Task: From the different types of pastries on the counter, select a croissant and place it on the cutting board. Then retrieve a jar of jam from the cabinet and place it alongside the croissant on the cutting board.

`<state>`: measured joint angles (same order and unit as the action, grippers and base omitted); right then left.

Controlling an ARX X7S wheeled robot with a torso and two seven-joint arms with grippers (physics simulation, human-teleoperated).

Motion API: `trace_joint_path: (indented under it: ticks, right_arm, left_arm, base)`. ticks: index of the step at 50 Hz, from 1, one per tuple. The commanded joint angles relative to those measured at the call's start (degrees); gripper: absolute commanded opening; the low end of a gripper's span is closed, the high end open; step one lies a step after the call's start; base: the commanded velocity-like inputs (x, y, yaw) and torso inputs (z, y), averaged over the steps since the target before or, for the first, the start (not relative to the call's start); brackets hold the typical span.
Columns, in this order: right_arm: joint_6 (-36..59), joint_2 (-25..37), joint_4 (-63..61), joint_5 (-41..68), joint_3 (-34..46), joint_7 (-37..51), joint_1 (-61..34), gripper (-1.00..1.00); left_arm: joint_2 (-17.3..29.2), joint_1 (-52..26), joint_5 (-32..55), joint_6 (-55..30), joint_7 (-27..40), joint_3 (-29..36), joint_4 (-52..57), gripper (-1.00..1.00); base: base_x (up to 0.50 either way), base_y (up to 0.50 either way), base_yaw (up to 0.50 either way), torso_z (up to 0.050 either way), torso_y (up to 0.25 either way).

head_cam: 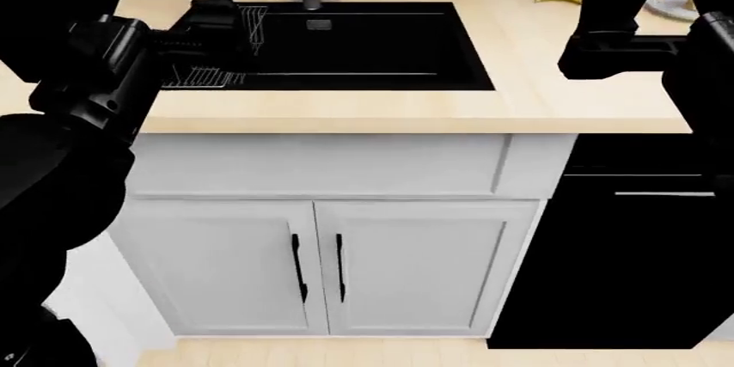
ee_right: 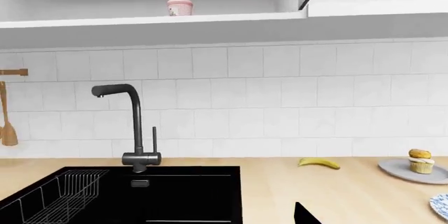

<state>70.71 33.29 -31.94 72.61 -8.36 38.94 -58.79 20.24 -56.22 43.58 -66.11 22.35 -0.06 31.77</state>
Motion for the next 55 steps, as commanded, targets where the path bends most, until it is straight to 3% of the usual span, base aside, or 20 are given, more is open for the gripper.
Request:
trace_joint_path:
  ticks: [1, 11, 22, 29, 33, 37, 43, 55]
  right_arm:
    - [1.7, -0.9, 5.1, -0.5, 3.5, 0.6, -6.4, 1.00]
    - [1.0, -5.5, 23.8, -6.5, 12.3, -5.6, -27.5, 1.00]
    - [-7.4, -10.6, 50.4, -20.1, 26.4, -22.8, -48.6, 1.00]
    - [-19.8, -18.6, 79.9, -30.6, 34.9, -36.8, -64.2, 1.00]
    - [-32.5, -26.3, 106.6, -36.7, 37.7, -45.9, -75.2, 1.00]
    - [-31.5, -27.9, 106.9, -43.0, 29.5, -44.4, -76.2, 1.00]
    - [-28.8, -30.8, 103.8, -60.6, 9.6, -43.2, -76.2, 1.00]
    - [-25.2, -31.9, 95.9, -62.7, 6.9, -36.9, -76.2, 1.00]
  left_arm:
    - [0.1, -1.6, 0.5, -0.3, 0.1, 0.4, -0.5, 1.00]
    - [0.2, -8.4, 2.8, -3.5, -0.1, 0.5, -2.2, 1.00]
    - [1.1, -15.0, 3.1, -5.2, -1.3, 2.1, -6.0, 1.00]
    - [0.9, -15.7, 2.4, -3.5, -2.2, 3.0, -7.3, 1.00]
    - [0.9, -16.7, 2.7, -3.7, -2.1, 3.2, -7.2, 1.00]
    - [0.8, -17.0, 3.1, -3.9, -2.0, 3.1, -6.9, 1.00]
    - [0.8, -18.0, 4.1, -5.0, -1.4, 2.5, -6.1, 1.00]
    - [0.7, -22.0, 6.1, -6.1, -1.4, 1.6, -6.0, 1.00]
  base:
    - [0.00, 0.00, 0.00, 0.000, 0.000]
    - [0.00, 0.00, 0.00, 0.000, 0.000]
    - [0.00, 0.00, 0.00, 0.000, 0.000]
    - [0.00, 0.00, 0.00, 0.000, 0.000]
    - [0.00, 0.00, 0.00, 0.000, 0.000]
    - [0.00, 0.00, 0.00, 0.000, 0.000]
    - [0.00, 0.00, 0.00, 0.000, 0.000]
    - [0.00, 0.00, 0.00, 0.000, 0.000]
